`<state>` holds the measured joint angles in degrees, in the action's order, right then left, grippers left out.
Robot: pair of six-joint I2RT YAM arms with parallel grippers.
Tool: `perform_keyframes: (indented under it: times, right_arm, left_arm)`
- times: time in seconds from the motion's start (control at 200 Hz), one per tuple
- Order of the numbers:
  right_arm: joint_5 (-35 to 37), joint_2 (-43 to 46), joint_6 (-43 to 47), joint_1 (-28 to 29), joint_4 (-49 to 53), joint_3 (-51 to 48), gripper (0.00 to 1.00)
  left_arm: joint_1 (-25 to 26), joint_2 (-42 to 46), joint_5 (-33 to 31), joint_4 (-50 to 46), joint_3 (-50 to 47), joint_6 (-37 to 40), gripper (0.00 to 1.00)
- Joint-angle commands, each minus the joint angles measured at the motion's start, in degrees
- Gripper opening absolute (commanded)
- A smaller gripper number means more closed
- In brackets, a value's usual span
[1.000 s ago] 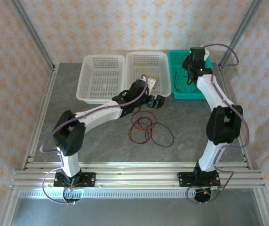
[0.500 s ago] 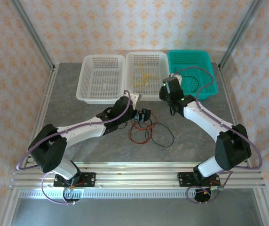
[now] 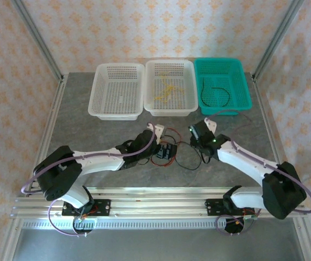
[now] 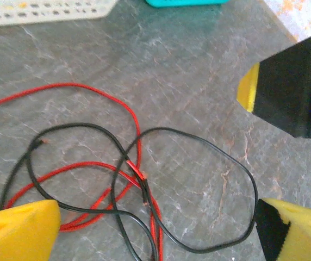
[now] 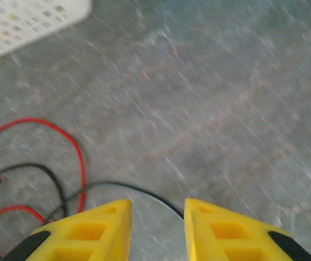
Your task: Untangle the cables
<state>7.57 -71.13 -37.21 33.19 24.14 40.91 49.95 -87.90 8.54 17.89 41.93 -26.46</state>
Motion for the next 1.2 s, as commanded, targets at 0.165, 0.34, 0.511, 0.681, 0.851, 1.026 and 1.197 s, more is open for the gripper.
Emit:
perform_keyframes:
  times: [0.165,0.34,0.511,0.681,0.851,1.026,1.197]
  right_arm:
    - [-3.4,2.7,-5.7,0.2,5.7,-4.3,0.38]
    - [-6.7,1.4,-5.5,0.2,3.9,-6.2,0.42]
    - [-5.7,0.0,-5.4,0.2,4.5,-7.3,0.43]
    - [-5.3,-1.7,-5.1,0.2,4.2,-7.8,0.42]
    - [-6.3,-3.0,-4.8,0.2,2.7,-8.5,0.38]
    - [-6.8,-4.0,-4.7,0.2,1.4,-8.9,0.32]
    - [-6.9,-4.8,-4.9,0.2,0.6,-9.3,0.28]
  left_arm:
    - [3.8,-3.8,0.6,8.2,-1.8,-2.4,0.95]
    - [6.0,-6.5,1.8,10.4,-2.3,-2.0,0.95]
    - [6.4,-7.3,1.8,11.1,-2.6,-2.2,0.95]
    - [6.6,-7.5,1.5,10.6,-2.3,-1.6,0.95]
    - [6.7,-7.9,1.8,11.1,-2.4,-1.8,0.95]
    - [6.9,-8.1,1.7,11.2,-2.2,-1.8,0.95]
    - [6.9,-8.5,1.6,11.5,-1.9,-1.7,0.95]
